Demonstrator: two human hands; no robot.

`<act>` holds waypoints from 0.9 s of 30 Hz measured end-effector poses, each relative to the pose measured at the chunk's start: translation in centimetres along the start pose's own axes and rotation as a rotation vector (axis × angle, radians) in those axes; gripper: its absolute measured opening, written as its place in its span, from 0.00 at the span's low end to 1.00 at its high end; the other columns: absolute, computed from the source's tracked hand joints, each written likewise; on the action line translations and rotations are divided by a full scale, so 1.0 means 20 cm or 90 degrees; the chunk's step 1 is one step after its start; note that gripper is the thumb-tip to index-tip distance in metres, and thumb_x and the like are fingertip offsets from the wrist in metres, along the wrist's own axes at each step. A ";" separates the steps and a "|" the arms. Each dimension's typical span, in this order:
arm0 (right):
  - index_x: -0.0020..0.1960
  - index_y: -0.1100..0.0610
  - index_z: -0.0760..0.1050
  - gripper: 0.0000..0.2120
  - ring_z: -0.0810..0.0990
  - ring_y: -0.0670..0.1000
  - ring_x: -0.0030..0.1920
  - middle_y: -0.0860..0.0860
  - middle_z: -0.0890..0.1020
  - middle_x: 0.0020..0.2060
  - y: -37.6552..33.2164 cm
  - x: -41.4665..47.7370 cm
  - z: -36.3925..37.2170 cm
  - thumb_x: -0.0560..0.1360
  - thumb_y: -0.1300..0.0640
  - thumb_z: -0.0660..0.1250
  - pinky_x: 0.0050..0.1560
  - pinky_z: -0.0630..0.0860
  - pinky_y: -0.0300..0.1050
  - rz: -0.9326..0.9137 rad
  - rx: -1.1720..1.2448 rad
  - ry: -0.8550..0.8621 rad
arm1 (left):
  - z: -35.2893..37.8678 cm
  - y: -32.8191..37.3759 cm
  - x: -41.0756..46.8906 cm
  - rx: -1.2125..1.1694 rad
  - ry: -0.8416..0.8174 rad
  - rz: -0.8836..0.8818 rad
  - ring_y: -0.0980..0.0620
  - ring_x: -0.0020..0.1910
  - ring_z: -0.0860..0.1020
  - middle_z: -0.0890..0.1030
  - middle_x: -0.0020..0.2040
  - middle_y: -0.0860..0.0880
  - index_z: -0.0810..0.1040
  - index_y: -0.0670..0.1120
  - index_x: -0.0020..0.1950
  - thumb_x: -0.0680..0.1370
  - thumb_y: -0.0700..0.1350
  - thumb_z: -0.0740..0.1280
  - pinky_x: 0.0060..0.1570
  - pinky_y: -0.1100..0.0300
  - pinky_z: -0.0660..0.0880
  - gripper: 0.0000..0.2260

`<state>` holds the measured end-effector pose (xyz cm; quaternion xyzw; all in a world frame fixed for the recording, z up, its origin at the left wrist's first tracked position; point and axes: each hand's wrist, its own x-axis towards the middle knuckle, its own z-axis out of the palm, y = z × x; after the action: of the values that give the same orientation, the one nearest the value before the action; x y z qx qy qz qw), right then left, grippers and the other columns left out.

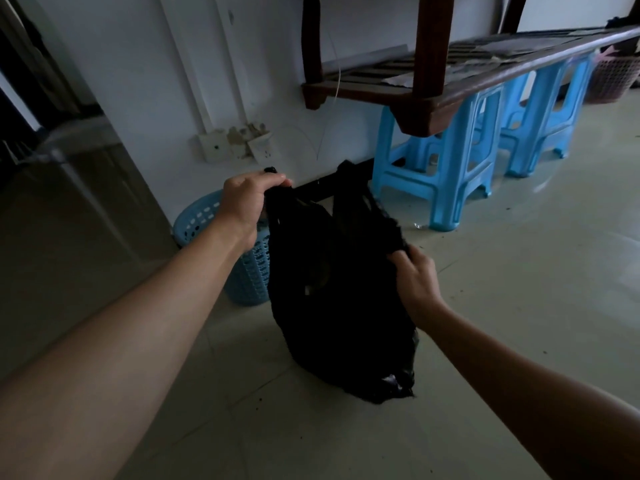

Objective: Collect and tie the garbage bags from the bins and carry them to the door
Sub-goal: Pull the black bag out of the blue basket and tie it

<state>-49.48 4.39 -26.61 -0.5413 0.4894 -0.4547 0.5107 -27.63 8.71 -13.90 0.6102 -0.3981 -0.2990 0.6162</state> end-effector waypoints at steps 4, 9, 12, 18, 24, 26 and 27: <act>0.43 0.59 0.72 0.09 0.70 0.50 0.35 0.53 0.72 0.34 -0.11 0.05 -0.05 0.78 0.55 0.61 0.35 0.67 0.47 0.012 0.083 0.112 | 0.05 0.02 -0.02 -0.042 -0.150 -0.062 0.47 0.33 0.80 0.80 0.34 0.44 0.81 0.42 0.39 0.77 0.45 0.64 0.42 0.55 0.74 0.11; 0.45 0.62 0.75 0.10 0.75 0.54 0.37 0.57 0.75 0.35 -0.12 0.13 -0.07 0.76 0.55 0.61 0.37 0.73 0.51 0.118 0.033 0.148 | 0.10 0.08 -0.06 -0.025 -0.404 -0.183 0.49 0.34 0.75 0.76 0.33 0.45 0.79 0.40 0.43 0.80 0.46 0.56 0.39 0.57 0.73 0.15; 0.49 0.64 0.77 0.13 0.78 0.55 0.38 0.58 0.79 0.39 -0.04 0.11 -0.05 0.78 0.54 0.60 0.40 0.75 0.50 0.176 -0.055 0.070 | 0.14 0.05 -0.08 0.065 -0.436 -0.195 0.47 0.37 0.78 0.79 0.37 0.44 0.79 0.41 0.45 0.80 0.44 0.57 0.45 0.54 0.75 0.13; 0.66 0.44 0.65 0.33 0.77 0.51 0.48 0.46 0.77 0.50 0.07 -0.04 -0.07 0.67 0.35 0.71 0.38 0.70 0.40 -0.005 -0.497 -0.167 | 0.15 -0.04 -0.06 0.061 -0.300 -0.148 0.45 0.44 0.80 0.82 0.41 0.43 0.80 0.41 0.47 0.80 0.41 0.60 0.49 0.51 0.76 0.10; 0.47 0.56 0.79 0.06 0.80 0.57 0.40 0.53 0.80 0.35 0.06 0.07 -0.08 0.75 0.60 0.63 0.38 0.71 0.44 0.011 -0.287 -0.007 | 0.17 -0.01 -0.05 0.079 -0.250 -0.086 0.47 0.40 0.79 0.80 0.40 0.44 0.82 0.40 0.46 0.78 0.40 0.64 0.42 0.56 0.77 0.07; 0.43 0.54 0.76 0.07 0.76 0.51 0.31 0.50 0.77 0.31 0.00 0.09 -0.09 0.75 0.62 0.61 0.33 0.70 0.43 0.010 -0.188 0.000 | 0.18 0.02 -0.05 0.089 -0.264 -0.066 0.48 0.40 0.79 0.80 0.40 0.44 0.82 0.39 0.46 0.78 0.41 0.65 0.43 0.56 0.77 0.08; 0.41 0.53 0.75 0.07 0.73 0.49 0.29 0.49 0.76 0.30 -0.03 0.09 -0.08 0.75 0.62 0.62 0.32 0.69 0.43 -0.004 -0.193 -0.005 | 0.19 0.03 -0.05 0.095 -0.285 -0.056 0.48 0.41 0.79 0.80 0.40 0.44 0.82 0.39 0.46 0.78 0.41 0.65 0.43 0.57 0.78 0.08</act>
<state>-50.87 2.48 -26.01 -0.6155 0.5488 -0.3751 0.4234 -31.43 7.74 -13.61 0.5892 -0.5187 -0.4230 0.4526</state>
